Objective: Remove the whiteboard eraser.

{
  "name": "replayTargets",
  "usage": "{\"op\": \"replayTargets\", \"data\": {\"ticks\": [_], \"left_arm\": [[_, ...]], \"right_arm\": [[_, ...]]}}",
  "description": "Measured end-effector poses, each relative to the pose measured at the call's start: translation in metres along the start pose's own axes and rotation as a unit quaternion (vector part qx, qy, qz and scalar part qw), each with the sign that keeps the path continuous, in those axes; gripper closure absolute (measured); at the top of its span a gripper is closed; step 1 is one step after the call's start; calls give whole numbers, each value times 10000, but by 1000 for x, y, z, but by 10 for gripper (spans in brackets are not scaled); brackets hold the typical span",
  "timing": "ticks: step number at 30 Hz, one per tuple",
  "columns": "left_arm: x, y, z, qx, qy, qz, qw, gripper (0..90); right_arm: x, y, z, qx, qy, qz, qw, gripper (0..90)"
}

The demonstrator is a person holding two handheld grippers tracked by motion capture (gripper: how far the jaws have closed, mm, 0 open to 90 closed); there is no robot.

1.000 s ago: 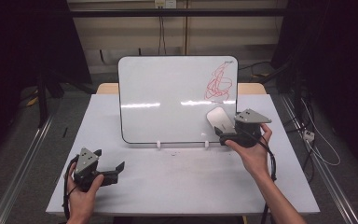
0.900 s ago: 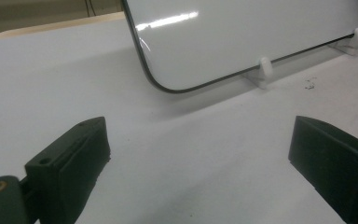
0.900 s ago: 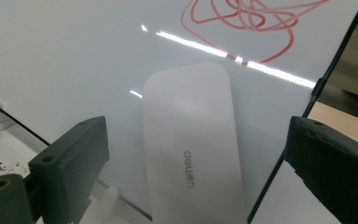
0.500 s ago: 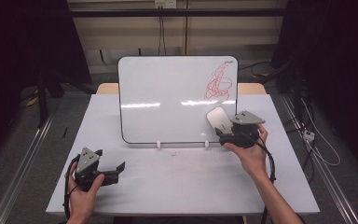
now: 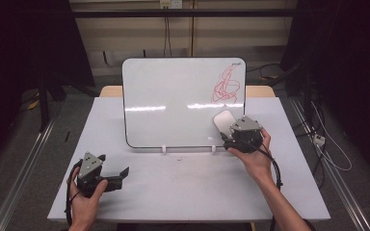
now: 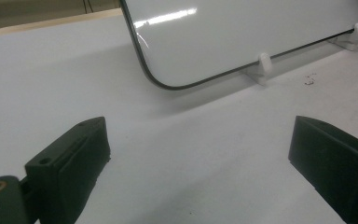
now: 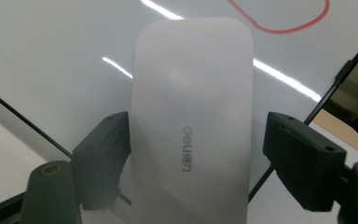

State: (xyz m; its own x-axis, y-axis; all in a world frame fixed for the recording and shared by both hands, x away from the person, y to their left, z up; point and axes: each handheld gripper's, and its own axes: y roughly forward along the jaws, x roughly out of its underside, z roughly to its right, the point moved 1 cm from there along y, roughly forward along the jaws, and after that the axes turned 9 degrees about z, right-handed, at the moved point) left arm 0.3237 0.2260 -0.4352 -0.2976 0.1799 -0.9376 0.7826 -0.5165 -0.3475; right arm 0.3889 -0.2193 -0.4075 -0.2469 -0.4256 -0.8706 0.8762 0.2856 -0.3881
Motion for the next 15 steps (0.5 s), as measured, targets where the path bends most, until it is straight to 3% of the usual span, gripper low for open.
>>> {"op": "replayTargets", "data": {"ticks": [8, 15], "left_arm": [[0, -1, 0, 0, 14, -8, 10000, 50], [0, -1, -1, -4, 1, -3, 10000, 50]], "right_arm": [[2, 6, -7, -7, -84, -128, 9999, 237], [7, 12, -13, 218, -326, -278, 9988, 238]]}}
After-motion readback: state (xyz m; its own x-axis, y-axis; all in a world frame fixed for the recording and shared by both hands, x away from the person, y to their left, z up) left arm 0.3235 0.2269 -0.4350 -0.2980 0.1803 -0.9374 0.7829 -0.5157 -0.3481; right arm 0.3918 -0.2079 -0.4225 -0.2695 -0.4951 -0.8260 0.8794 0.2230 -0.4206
